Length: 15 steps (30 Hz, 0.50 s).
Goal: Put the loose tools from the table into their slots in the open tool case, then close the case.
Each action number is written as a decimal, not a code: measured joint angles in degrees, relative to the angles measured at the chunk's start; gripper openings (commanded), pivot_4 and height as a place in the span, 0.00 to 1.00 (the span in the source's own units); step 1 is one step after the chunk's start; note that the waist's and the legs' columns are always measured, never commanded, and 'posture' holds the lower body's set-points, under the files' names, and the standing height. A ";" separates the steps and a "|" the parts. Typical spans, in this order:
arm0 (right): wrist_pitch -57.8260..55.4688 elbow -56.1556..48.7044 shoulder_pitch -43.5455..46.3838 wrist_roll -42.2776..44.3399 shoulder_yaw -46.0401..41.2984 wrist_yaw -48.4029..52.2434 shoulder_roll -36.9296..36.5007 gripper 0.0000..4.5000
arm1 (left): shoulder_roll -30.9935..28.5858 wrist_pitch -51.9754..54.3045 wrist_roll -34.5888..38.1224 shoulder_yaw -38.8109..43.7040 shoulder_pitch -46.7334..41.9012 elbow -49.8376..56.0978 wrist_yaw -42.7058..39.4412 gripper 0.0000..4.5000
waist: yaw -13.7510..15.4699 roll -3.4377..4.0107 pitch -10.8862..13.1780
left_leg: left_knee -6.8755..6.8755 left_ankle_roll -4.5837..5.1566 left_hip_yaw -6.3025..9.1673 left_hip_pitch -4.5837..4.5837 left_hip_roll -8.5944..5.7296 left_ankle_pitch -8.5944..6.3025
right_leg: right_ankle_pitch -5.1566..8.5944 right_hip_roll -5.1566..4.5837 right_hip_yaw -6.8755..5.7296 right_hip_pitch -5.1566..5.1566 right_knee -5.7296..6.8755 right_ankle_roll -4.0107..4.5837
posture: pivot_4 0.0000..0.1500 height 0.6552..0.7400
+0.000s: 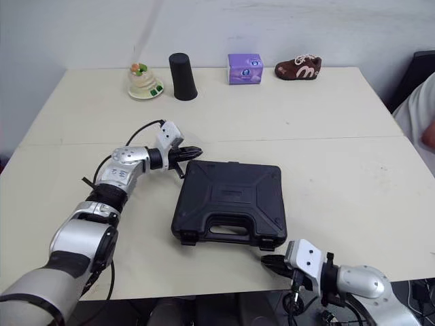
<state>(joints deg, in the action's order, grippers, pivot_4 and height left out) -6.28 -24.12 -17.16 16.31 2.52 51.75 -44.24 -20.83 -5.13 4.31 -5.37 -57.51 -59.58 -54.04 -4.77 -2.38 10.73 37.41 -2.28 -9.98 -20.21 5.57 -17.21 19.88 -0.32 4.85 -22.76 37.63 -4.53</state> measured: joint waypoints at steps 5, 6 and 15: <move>4.82 4.47 2.89 -2.19 -0.34 0.11 -0.32 0.00 | -2.86 -4.34 -0.15 0.11 0.21 -1.86 -8.31 0.01 | 0.06 -0.04 -0.01 | 0.03 0.06 0.00 -0.01 -0.02 -0.03 | -0.01 -0.04 0.00 0.00 -0.01 -0.03 | 1.00 1.00; 5.89 5.74 3.83 -2.49 -0.50 0.14 -0.65 0.00 | -3.67 -4.64 -0.09 0.34 0.69 -1.61 -10.30 0.01 | 0.05 -0.06 -0.02 | 0.05 0.08 -0.01 0.00 -0.04 -0.04 | -0.03 -0.05 -0.02 0.01 -0.01 -0.06 | 1.00 1.00; 12.50 19.69 13.88 -7.37 -4.12 -2.88 -1.72 0.00 | -7.40 -3.63 2.07 2.07 14.86 12.60 -17.78 0.01 | 0.15 -0.14 -0.08 | 0.44 0.42 0.03 -0.06 0.10 -0.24 | -0.09 -0.30 0.05 0.08 0.04 -0.17 | 1.00 1.00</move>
<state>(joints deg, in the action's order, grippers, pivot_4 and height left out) 6.23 -4.43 -3.28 8.94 -1.61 48.87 -45.95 -28.23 -8.76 6.37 -3.30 -42.66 -46.98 -71.82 -4.62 -2.52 10.66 37.85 -1.86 -9.95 -20.27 5.66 -17.45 19.79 -0.62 4.90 -22.68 37.67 -4.71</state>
